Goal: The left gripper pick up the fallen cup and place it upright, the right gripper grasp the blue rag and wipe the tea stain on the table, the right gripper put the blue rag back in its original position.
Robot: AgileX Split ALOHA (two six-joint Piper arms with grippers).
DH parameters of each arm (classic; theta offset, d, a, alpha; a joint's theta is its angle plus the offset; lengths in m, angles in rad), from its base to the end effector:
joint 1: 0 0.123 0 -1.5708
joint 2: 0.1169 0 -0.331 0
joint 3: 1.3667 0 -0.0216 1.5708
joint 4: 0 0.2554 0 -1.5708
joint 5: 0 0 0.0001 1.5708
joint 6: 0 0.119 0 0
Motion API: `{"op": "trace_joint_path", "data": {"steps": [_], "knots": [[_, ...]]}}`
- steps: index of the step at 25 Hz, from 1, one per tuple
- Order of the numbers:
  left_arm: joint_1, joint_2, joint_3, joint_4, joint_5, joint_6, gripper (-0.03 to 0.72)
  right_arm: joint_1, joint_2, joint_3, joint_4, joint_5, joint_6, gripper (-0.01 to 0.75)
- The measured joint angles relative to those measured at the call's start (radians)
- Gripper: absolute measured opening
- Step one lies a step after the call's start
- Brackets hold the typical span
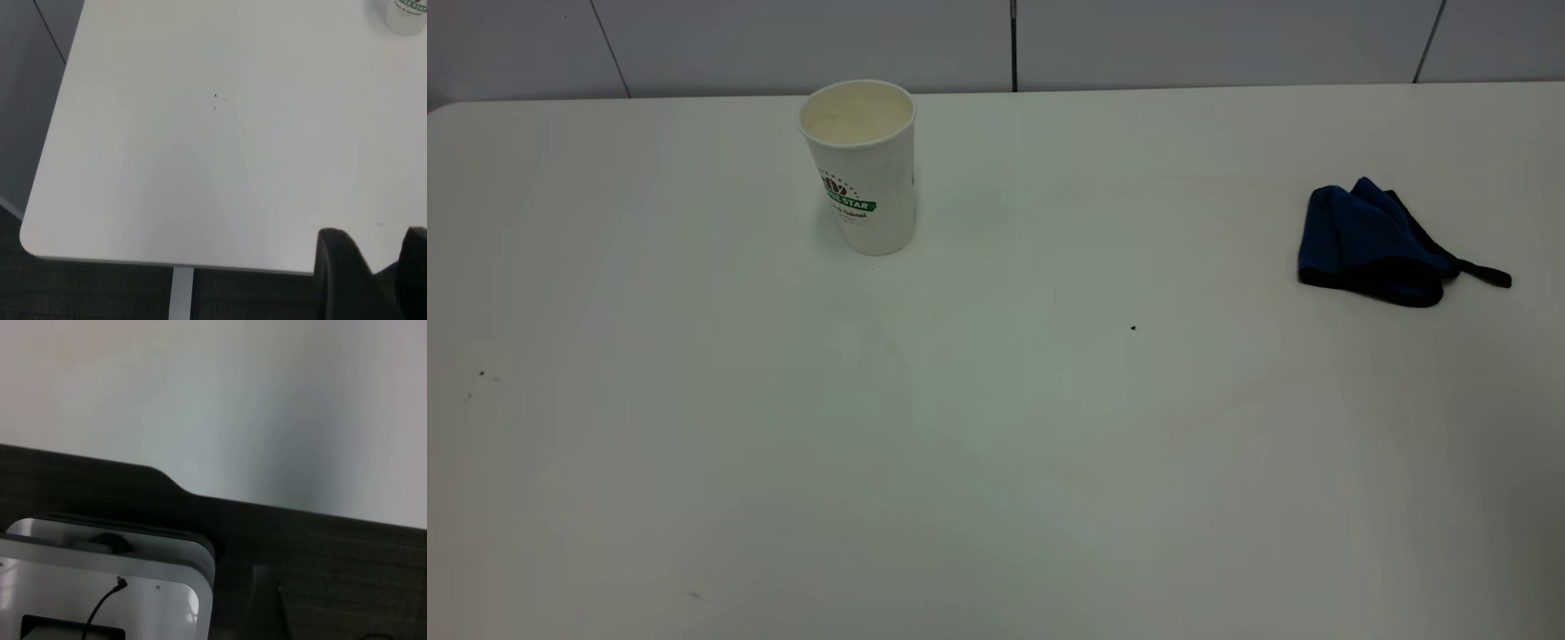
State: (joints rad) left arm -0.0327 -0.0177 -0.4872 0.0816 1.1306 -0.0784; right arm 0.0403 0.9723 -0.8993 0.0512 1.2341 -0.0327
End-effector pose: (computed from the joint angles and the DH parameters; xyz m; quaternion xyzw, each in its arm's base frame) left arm -0.0273 0.0097 0.2554 -0.0229 0.8687 0.0132 0.4946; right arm 0.1422 0.0115 0.3299 -0.0318 0.9838 0.0259 0.1744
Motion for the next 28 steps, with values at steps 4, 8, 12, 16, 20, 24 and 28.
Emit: {"op": "trace_joint_path", "data": {"steps": [4,8,12,16,20,24,28], "knots": [[0.000,0.000,0.000,0.000,0.000,0.000,0.237,0.000,-0.166,0.135,-0.001,0.000,0.011,0.614],[0.000,0.000,0.000,0.000,0.000,0.000,0.237,0.000,-0.324,0.241,-0.001,-0.045,0.024,0.571],[0.000,0.000,0.000,0.000,0.000,-0.001,0.237,0.000,-0.453,0.324,-0.012,-0.093,0.033,0.562],[0.000,0.000,0.000,0.000,0.000,-0.001,0.237,0.000,-0.557,0.379,-0.021,-0.129,0.033,0.563],[0.000,0.000,0.000,0.000,0.000,-0.001,0.237,0.000,-0.652,0.414,-0.022,-0.147,0.033,0.563],[0.000,0.000,0.000,0.000,0.000,-0.001,0.237,0.000,-0.750,0.424,-0.026,-0.142,0.033,0.563],[0.000,0.000,0.000,0.000,0.000,-0.001,0.237,0.000,-0.836,0.431,-0.038,-0.133,0.033,0.563]]}}
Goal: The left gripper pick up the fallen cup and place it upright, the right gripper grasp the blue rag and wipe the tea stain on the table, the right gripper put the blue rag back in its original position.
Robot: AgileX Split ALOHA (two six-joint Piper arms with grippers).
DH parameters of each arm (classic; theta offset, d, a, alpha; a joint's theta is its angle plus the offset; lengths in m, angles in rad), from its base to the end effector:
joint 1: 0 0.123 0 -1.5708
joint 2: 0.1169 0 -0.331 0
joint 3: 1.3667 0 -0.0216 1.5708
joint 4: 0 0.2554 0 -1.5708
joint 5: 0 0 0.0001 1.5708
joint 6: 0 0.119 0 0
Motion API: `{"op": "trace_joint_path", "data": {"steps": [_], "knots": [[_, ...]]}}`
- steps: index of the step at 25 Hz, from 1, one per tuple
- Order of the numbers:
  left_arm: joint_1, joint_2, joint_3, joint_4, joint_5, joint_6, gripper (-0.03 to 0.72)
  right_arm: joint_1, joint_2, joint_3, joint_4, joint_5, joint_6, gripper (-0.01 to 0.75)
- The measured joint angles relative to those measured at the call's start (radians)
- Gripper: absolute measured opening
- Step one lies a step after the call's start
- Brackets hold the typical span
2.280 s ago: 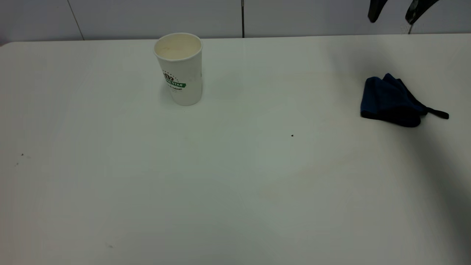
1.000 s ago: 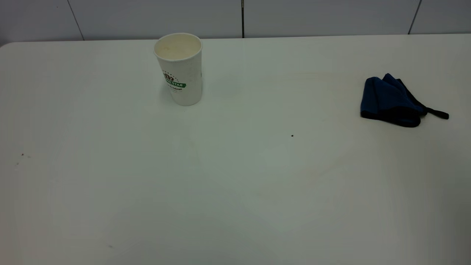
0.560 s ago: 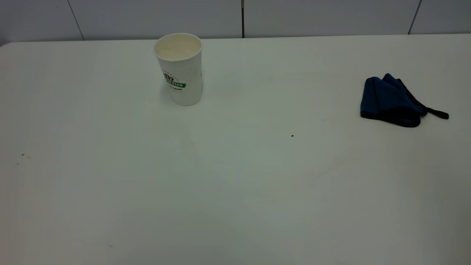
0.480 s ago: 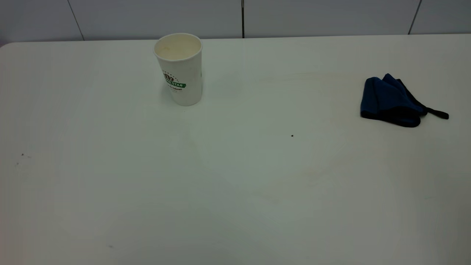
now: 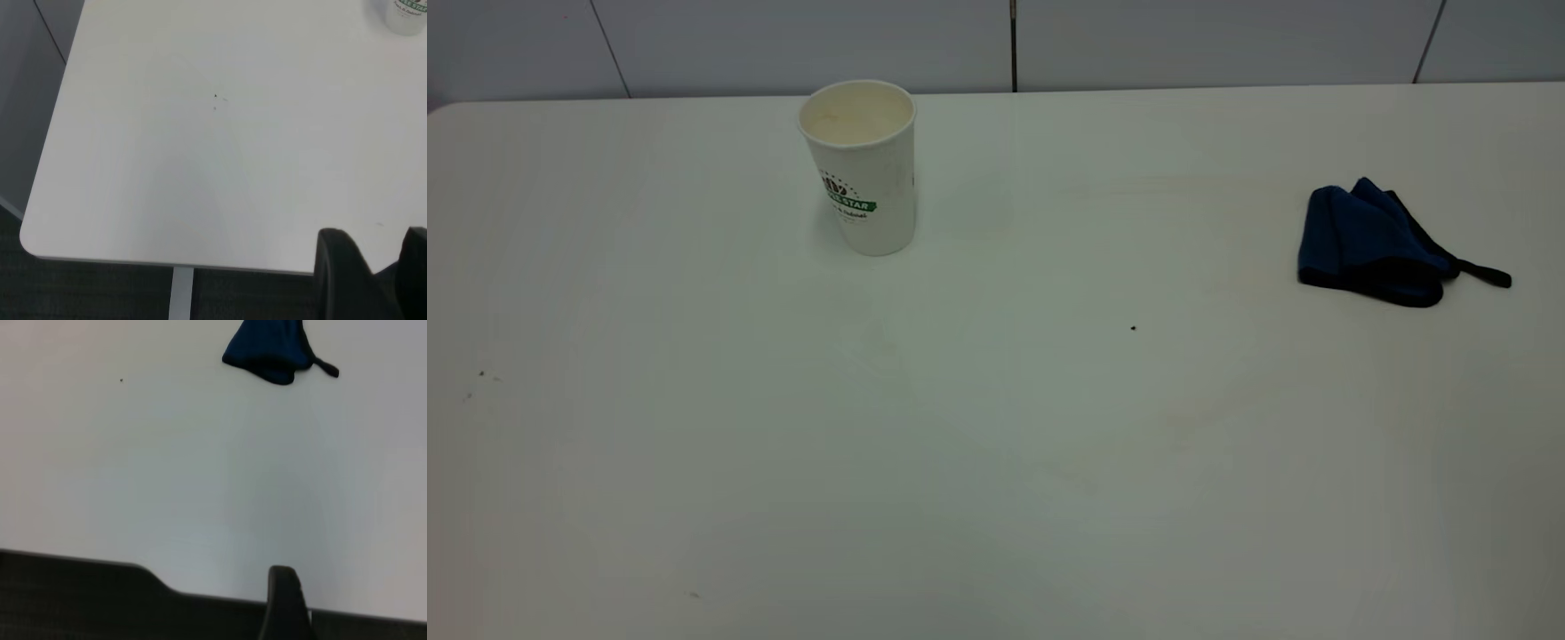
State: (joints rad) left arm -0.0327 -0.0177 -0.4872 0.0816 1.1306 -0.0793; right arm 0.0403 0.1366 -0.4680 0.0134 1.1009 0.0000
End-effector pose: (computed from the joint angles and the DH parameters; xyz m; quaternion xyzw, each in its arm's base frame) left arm -0.0273 0.0097 0.2554 -0.0233 0.8687 0.0130 0.4946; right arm -0.0036 0.0013 0.2545 -0.0180 0.9027 0.0154 0.4295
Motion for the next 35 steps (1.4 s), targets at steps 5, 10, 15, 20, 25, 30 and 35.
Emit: {"op": "trace_joint_path", "data": {"steps": [5,10,15,20,25,30,35], "knots": [[0.000,0.000,0.000,0.000,0.000,0.000,0.237,0.000,-0.055,0.000,-0.002,0.007,0.000,0.563],[0.000,0.000,0.000,0.000,0.000,0.000,0.237,0.000,-0.067,0.000,0.000,0.007,0.006,0.563],[0.000,0.000,0.000,0.000,0.000,0.001,0.237,-0.005,-0.146,0.000,0.000,0.010,0.006,0.563],[0.000,0.000,0.000,0.000,0.000,0.001,0.237,-0.032,-0.153,0.000,0.001,0.013,0.000,0.563],[0.000,0.000,0.000,0.000,0.000,0.001,0.237,-0.053,-0.153,0.000,0.006,0.013,0.000,0.563],[0.000,0.000,0.000,0.000,0.000,0.001,0.237,-0.053,-0.153,0.000,0.006,0.013,0.000,0.563],[0.000,0.000,0.000,0.000,0.000,0.001,0.237,-0.053,-0.153,0.000,0.006,0.013,0.006,0.563]]}}
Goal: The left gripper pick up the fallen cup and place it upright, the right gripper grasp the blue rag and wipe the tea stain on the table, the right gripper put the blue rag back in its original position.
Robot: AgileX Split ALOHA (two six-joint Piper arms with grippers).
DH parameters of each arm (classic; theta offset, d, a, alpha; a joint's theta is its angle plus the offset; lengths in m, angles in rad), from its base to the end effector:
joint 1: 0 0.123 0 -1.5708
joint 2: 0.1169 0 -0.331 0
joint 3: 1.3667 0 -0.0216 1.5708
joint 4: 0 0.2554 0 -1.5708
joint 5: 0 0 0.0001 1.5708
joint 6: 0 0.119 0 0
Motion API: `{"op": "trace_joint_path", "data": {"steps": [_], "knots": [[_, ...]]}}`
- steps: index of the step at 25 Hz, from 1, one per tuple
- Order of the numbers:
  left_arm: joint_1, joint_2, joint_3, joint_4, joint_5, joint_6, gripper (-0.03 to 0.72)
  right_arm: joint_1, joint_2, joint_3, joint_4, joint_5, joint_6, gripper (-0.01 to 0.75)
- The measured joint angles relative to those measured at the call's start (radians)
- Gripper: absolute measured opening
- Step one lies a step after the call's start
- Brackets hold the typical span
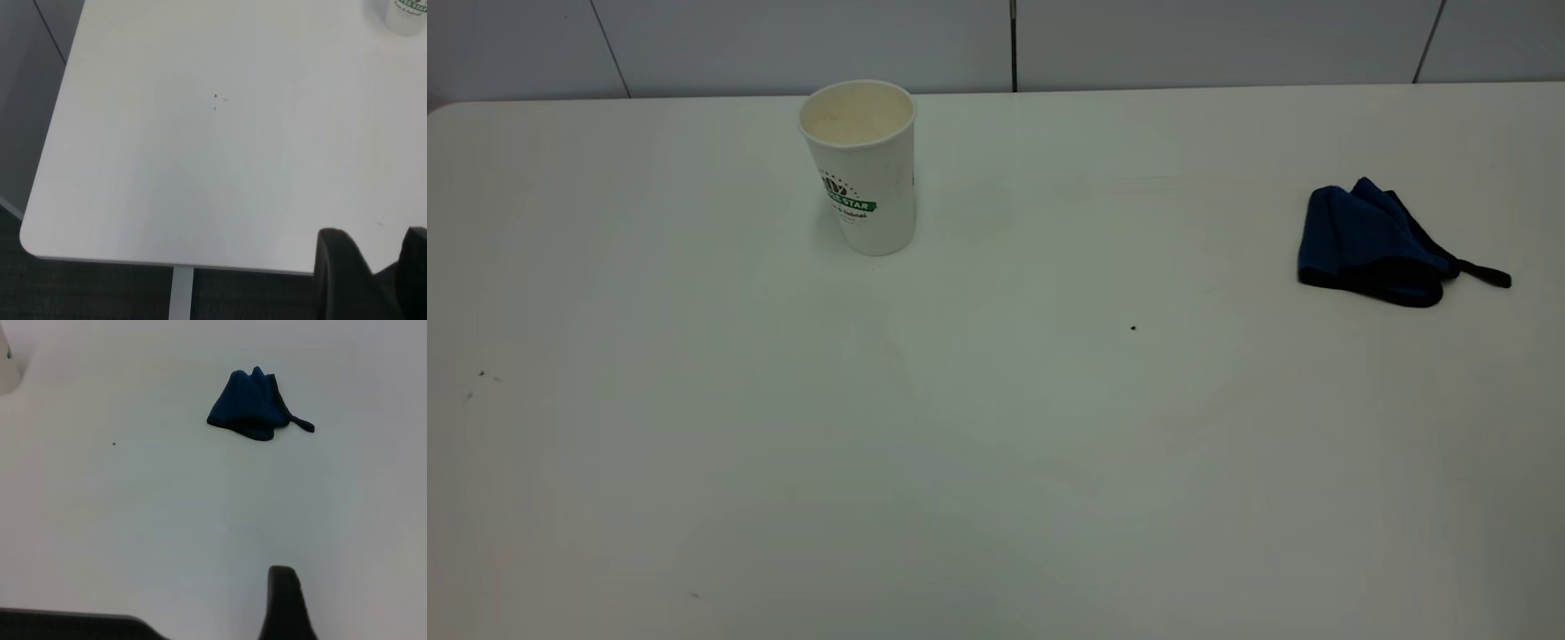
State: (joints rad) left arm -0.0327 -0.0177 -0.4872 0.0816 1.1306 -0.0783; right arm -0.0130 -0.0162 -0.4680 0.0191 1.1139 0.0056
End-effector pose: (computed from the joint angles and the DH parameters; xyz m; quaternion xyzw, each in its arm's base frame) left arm -0.0273 0.0097 0.2554 -0.0229 0.8687 0.0133 0.4946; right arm -0.0243 0.0024 0.2511 0.0076 0.8706 0.0077 0.4918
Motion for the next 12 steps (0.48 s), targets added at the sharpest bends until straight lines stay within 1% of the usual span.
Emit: {"op": "trace_joint_path", "data": {"steps": [12], "knots": [[0.000,0.000,0.000,0.000,0.000,-0.001,0.237,0.000,0.000,0.000,0.000,0.000,-0.006,0.561]]}}
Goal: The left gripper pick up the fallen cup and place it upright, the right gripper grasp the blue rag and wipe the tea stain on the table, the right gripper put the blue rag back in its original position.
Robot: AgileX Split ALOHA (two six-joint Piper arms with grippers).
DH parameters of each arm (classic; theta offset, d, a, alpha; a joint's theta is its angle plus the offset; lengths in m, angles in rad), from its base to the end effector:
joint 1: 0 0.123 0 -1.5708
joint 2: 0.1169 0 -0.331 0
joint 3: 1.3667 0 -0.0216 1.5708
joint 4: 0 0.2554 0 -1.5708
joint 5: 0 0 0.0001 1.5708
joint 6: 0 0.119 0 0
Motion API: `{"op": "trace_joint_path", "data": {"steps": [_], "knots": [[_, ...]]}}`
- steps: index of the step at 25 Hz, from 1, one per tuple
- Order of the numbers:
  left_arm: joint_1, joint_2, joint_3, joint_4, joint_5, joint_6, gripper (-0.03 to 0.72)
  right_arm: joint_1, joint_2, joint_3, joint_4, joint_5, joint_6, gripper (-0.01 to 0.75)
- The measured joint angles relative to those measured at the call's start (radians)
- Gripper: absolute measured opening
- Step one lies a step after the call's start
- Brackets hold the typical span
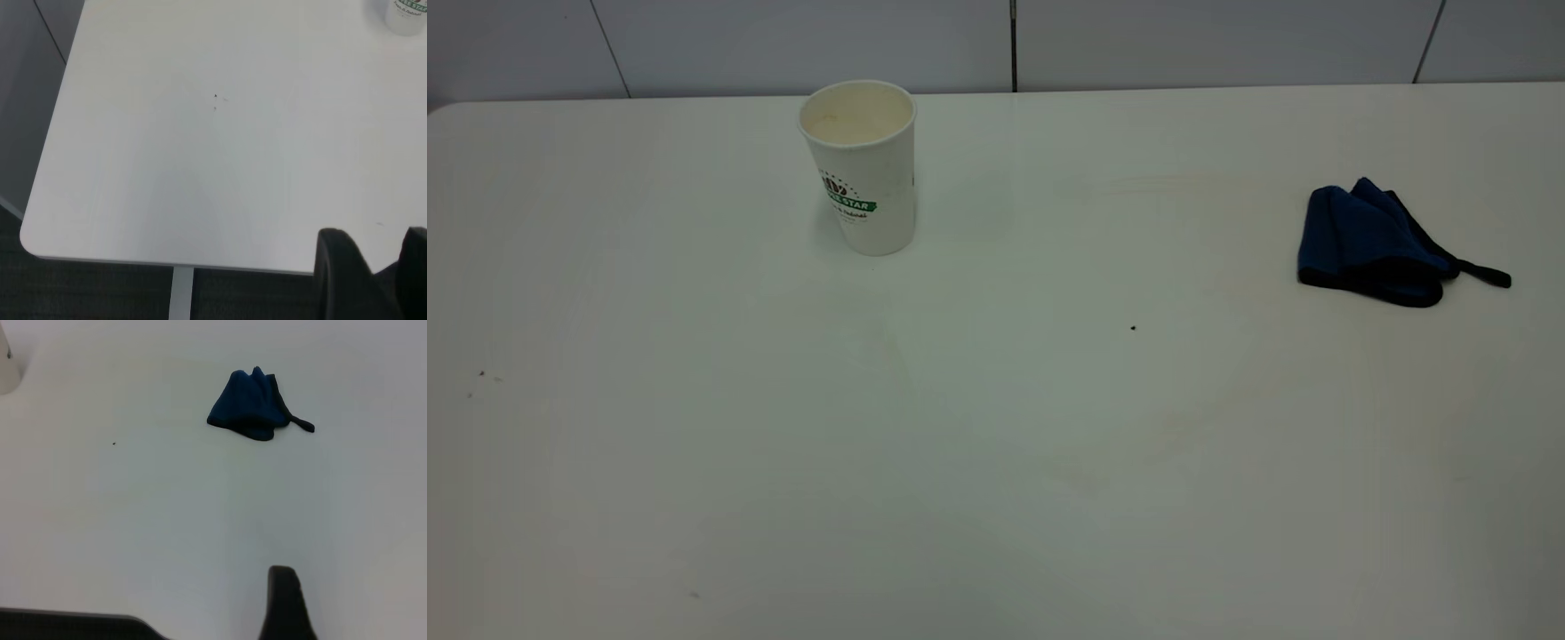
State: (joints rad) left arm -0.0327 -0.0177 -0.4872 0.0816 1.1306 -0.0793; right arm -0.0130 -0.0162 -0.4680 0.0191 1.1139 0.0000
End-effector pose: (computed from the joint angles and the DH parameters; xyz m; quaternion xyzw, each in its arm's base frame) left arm -0.0273 0.0097 0.2554 -0.0233 0.8687 0.0130 0.4946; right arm -0.0243 0.0024 0.2511 0.0051 0.8707 0.0063 0.4918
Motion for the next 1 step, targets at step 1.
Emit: {"op": "trace_joint_path", "data": {"steps": [1], "knots": [[0.000,0.000,0.000,0.000,0.000,0.000,0.237,0.000,0.000,0.000,0.000,0.000,0.006,0.561]]}}
